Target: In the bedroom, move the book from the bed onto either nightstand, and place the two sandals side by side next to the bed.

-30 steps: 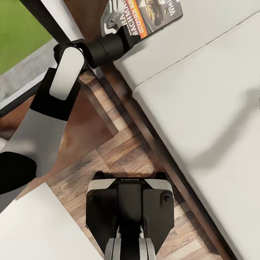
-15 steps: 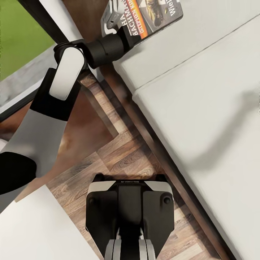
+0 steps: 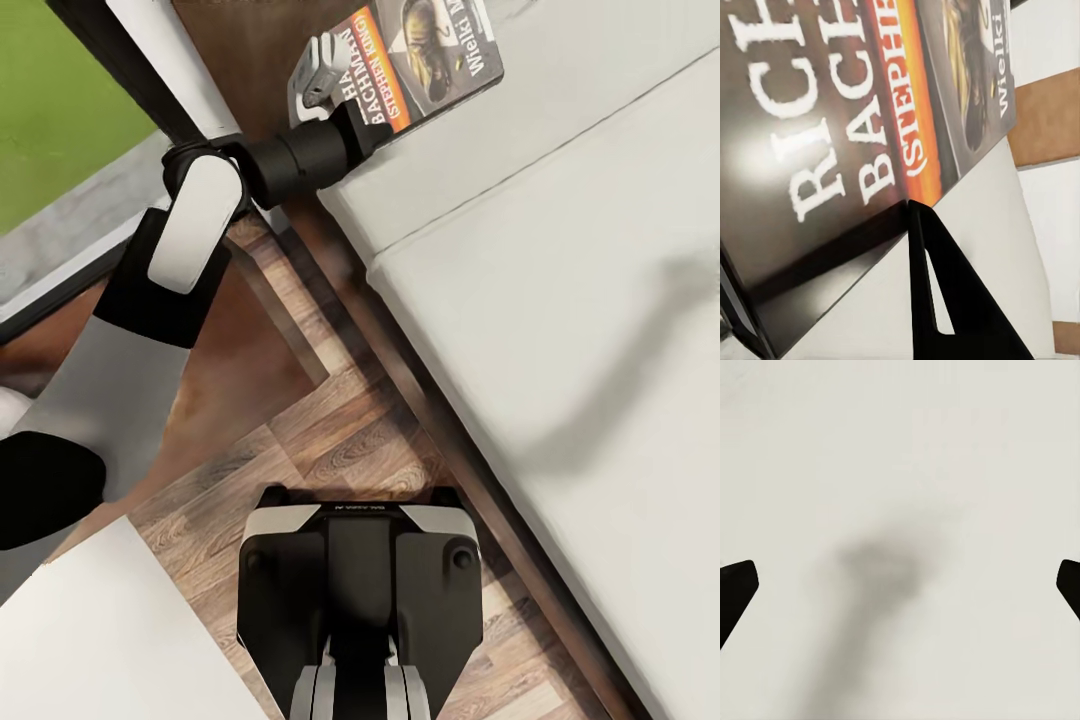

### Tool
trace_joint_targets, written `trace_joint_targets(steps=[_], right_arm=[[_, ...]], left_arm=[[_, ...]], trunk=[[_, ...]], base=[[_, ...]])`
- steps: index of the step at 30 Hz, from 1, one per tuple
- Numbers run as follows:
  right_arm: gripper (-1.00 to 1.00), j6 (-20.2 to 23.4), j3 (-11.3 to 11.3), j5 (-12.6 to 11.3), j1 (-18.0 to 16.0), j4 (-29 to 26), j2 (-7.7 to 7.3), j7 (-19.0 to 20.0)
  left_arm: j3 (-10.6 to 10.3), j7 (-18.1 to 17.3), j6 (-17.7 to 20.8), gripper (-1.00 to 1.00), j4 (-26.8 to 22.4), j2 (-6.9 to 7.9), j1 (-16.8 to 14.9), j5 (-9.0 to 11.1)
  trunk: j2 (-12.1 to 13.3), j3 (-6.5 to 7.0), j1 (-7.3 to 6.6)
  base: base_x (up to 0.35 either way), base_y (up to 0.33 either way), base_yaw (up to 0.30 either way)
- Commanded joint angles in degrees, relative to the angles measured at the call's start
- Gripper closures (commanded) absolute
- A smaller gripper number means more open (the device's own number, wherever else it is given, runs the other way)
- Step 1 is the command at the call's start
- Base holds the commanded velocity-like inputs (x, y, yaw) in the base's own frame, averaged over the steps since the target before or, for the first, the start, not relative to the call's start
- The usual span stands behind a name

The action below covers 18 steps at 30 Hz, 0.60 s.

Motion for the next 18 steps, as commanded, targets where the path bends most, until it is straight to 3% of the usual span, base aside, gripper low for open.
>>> trace_joint_targets(steps=[1, 13, 18], right_arm=[[-1.00, 0.2, 0.0, 0.2, -0.1, 0.1, 0.13, 0.4], [-1.00, 0.1, 0.0, 0.2, -0.1, 0.5, 0.44, 0.5], [-1.00, 0.5, -0.1, 0.2, -0.1, -0.1, 0.16, 0.6]], left_arm=[[0.0, -0.2, 0.2, 1.00, 0.0, -0.05, 0.3, 0.0], [-0.1, -0.1, 1.7, 1.00, -1.4, -0.53, 2.3, 0.0], [-0.4, 0.7, 3.1, 1.00, -3.2, -1.52, 3.8, 0.1]], trunk=[[0.0, -0.01, 0.01], [0.0, 0.08, 0.01], [0.0, 0.09, 0.01]], base=[[0.000, 0.000, 0.000], [0.000, 0.000, 0.000], [0.000, 0.000, 0.000]])
